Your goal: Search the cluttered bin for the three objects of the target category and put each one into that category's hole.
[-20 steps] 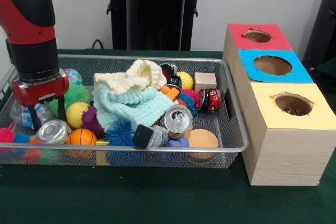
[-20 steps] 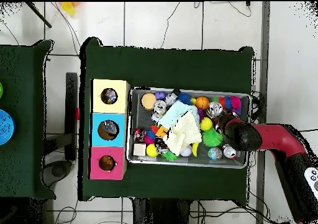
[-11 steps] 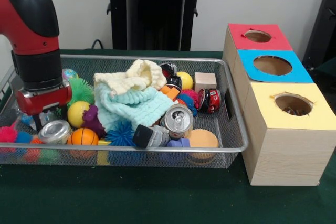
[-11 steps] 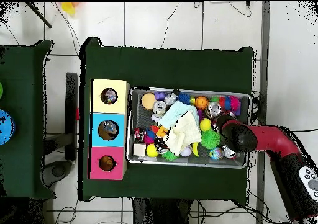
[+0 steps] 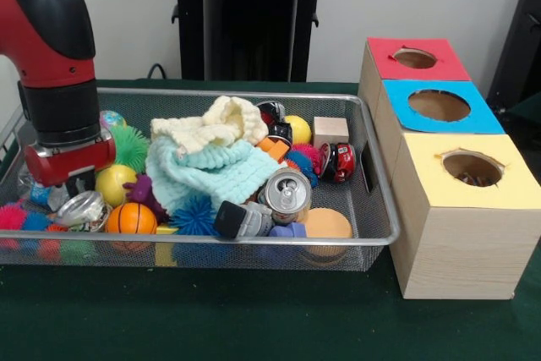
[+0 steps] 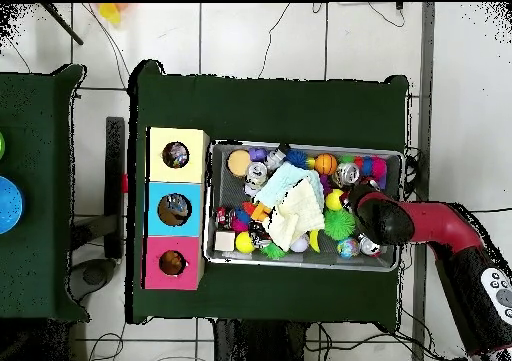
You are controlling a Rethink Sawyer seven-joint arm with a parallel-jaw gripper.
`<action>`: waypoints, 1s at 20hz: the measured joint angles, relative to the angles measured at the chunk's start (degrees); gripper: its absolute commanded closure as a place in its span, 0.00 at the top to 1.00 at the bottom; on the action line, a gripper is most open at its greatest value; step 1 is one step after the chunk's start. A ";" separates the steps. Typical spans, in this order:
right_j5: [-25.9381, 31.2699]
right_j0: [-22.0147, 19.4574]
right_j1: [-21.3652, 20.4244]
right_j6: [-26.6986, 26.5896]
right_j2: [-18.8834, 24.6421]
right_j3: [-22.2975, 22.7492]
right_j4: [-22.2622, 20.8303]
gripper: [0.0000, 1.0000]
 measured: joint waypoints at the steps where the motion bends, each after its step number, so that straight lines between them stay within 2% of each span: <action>1: 0.00 0.02 0.00 0.00 -0.01 0.00 -0.01 0.00; 9: 0.02 0.32 -0.54 0.00 -0.29 0.24 0.22 0.00; 15: 2.97 1.94 -5.33 0.00 -1.61 3.15 4.28 0.00; 16: 5.32 2.79 -7.54 0.00 -1.82 3.98 6.33 0.00; 20: 8.24 3.95 -10.35 0.00 -1.82 4.87 9.14 0.00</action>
